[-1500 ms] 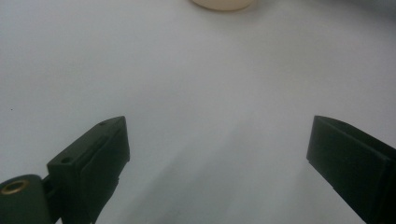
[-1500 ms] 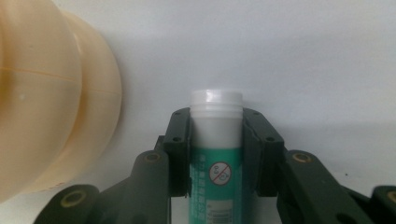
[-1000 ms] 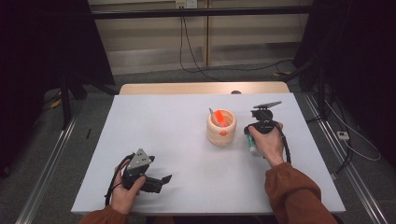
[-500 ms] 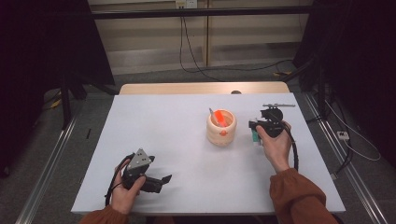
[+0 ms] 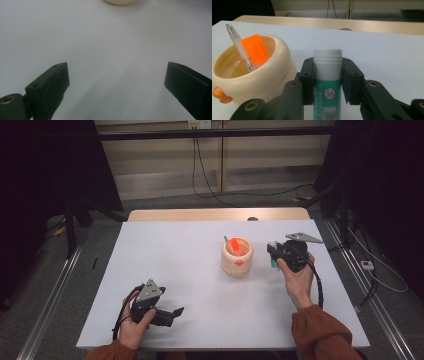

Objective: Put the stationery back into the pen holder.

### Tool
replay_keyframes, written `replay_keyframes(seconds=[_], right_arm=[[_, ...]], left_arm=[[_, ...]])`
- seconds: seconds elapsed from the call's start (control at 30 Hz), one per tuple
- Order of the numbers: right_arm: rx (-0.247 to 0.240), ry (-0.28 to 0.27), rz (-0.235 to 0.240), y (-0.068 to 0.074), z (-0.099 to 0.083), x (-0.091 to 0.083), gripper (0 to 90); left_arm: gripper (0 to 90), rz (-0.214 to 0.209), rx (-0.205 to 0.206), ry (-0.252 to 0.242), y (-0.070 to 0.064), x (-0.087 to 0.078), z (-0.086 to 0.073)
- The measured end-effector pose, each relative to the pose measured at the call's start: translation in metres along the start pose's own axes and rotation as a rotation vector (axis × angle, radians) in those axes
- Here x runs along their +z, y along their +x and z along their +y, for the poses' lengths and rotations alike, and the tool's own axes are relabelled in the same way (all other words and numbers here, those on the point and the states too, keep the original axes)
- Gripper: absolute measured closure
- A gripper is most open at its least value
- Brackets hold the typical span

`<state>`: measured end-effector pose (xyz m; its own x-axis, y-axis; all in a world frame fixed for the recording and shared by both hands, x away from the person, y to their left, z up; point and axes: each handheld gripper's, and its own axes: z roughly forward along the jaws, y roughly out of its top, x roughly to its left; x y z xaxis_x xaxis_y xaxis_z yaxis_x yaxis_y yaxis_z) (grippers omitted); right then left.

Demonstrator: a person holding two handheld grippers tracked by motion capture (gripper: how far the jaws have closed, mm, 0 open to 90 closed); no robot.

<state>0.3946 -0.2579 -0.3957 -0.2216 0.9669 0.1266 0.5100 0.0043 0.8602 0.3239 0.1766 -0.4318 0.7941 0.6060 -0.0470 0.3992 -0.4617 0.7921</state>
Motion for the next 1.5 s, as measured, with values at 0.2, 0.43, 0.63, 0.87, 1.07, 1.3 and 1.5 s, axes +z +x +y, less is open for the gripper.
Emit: replay_keyframes(seconds=[0.2,0.43,0.63,0.87,1.07,1.3,1.5], right_arm=[[-0.033,-0.097,0.043,0.005,0.001,-0.007,65.6],[-0.074,-0.149,0.109,0.010,0.005,-0.012,65.7],[-0.087,-0.202,0.156,0.015,0.011,-0.017,65.7],[-0.103,-0.250,0.192,0.022,0.016,-0.018,65.7],[-0.116,-0.292,0.204,0.027,0.022,-0.016,65.7],[-0.123,-0.319,0.218,0.033,0.029,-0.013,65.7],[-0.132,-0.339,0.233,0.040,0.038,-0.010,65.7]], left_arm=[[5.8,0.003,0.000,-0.003,0.000,0.000,0.000],[5.8,0.002,-0.002,-0.003,0.000,0.000,0.000],[5.8,0.005,-0.005,-0.005,0.000,-0.001,0.000],[5.8,0.009,-0.004,-0.015,0.000,-0.002,0.000],[5.8,0.014,-0.010,-0.021,0.001,-0.003,0.000],[5.8,0.020,-0.012,-0.031,0.002,-0.004,0.000],[5.8,0.033,-0.022,-0.041,0.004,-0.007,0.000]])
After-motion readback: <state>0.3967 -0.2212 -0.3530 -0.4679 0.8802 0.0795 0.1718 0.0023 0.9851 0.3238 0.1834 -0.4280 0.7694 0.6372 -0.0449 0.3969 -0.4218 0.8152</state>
